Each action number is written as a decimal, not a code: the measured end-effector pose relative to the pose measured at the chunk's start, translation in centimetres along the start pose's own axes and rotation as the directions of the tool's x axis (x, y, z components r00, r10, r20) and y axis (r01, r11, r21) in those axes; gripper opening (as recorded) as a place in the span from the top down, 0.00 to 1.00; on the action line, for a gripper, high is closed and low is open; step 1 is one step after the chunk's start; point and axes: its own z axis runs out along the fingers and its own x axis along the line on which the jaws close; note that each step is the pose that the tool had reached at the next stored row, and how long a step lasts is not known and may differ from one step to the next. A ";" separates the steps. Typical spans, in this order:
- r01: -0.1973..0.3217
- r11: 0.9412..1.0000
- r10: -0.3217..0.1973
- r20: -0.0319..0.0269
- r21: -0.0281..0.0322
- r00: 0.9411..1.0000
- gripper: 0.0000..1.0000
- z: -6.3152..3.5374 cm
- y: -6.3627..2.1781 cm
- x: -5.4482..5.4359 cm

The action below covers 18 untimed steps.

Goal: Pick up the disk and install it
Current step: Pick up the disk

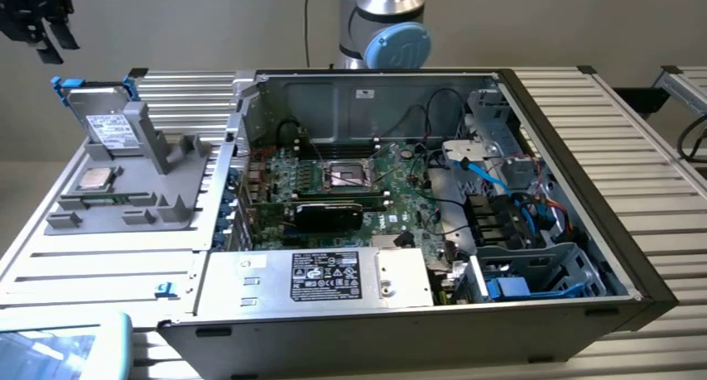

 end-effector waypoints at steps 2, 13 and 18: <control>0.001 1.000 -0.001 0.000 0.000 1.000 0.51 0.37 0.04 0.0; 0.012 1.000 -0.012 -0.008 0.001 1.000 0.43 2.20 0.01 0.0; 0.015 1.000 -0.015 -0.018 0.002 1.000 0.43 2.78 -0.01 0.0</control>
